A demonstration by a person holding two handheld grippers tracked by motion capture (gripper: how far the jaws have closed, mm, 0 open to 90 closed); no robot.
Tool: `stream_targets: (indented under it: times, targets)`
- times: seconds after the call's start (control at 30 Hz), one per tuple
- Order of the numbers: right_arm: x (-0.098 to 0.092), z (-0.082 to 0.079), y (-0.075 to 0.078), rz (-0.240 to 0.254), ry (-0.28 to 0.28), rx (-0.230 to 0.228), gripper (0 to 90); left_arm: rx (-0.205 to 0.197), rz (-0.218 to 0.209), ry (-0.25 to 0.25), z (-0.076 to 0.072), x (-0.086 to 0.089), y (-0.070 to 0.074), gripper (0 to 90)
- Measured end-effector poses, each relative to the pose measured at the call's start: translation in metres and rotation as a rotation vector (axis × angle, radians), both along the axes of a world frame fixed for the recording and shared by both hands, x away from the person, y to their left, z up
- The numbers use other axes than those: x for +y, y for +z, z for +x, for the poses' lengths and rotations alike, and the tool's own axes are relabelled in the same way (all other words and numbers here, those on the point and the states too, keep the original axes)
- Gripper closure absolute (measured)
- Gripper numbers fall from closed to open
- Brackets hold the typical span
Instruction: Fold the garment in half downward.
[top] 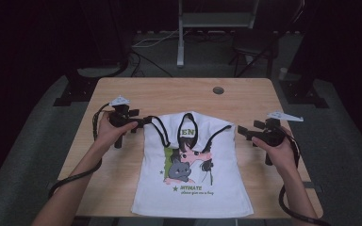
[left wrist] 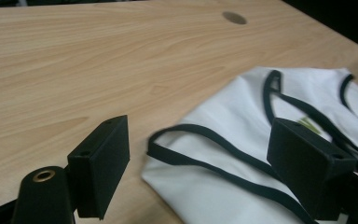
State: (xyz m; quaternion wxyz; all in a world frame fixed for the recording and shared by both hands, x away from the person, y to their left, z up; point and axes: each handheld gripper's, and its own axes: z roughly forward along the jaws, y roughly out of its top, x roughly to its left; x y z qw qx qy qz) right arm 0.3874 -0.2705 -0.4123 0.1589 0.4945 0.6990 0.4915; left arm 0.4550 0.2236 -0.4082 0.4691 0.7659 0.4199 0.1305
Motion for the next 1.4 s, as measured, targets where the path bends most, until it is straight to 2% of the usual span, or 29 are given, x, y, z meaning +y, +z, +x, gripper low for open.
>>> stream_targets:
  times: [0.2, 0.23, 0.27, 0.33, 0.47, 0.63, 0.83, 0.9, 1.07, 1.17, 1.23, 1.4]
  targets:
    - [0.011, 0.027, -0.007, -0.028, 0.019, 0.053, 15.8, 0.055, 0.022, 0.034, 0.020, 0.000, -0.009, 21.1]
    - [0.013, 0.031, -0.009, -0.039, 0.027, 0.062, 19.2, 0.057, 0.017, 0.033, 0.021, 0.000, -0.010, 21.1]
    - [0.014, 0.033, -0.010, -0.046, 0.033, 0.064, 22.3, 0.061, 0.015, 0.036, 0.023, 0.000, -0.010, 21.1]
    - [0.016, 0.038, -0.014, -0.063, 0.044, 0.071, 23.0, 0.074, 0.003, 0.040, 0.026, 0.000, -0.012, 21.1]
    - [0.018, 0.046, -0.019, -0.092, 0.053, 0.096, 26.1, 0.099, 0.033, 0.038, 0.030, 0.001, -0.021, 21.1]
    - [0.018, 0.053, -0.023, -0.107, 0.061, 0.103, 30.1, 0.096, 0.028, 0.018, 0.031, 0.000, -0.024, 21.3]
    - [0.021, 0.058, -0.027, -0.110, 0.079, 0.112, 31.9, 0.102, 0.052, -0.016, 0.031, -0.004, -0.028, 21.5]
    - [0.023, 0.061, -0.030, -0.123, 0.089, 0.112, 35.3, 0.082, 0.062, -0.034, 0.031, -0.004, -0.030, 31.4]
    - [0.027, 0.063, -0.032, -0.148, 0.113, 0.103, 45.0, 0.085, 0.062, -0.048, 0.031, -0.006, -0.032, 34.9]
    - [0.030, 0.064, -0.032, -0.151, 0.132, 0.099, 52.4, 0.083, 0.054, -0.057, 0.030, -0.006, -0.033, 43.1]
    - [0.032, 0.064, -0.031, -0.177, 0.145, 0.089, 60.0, 0.086, 0.052, -0.073, 0.029, -0.006, -0.033, 48.2]
    - [0.036, 0.061, -0.032, -0.187, 0.171, 0.079, 71.1, 0.095, 0.047, -0.081, 0.029, -0.006, -0.033, 60.5]
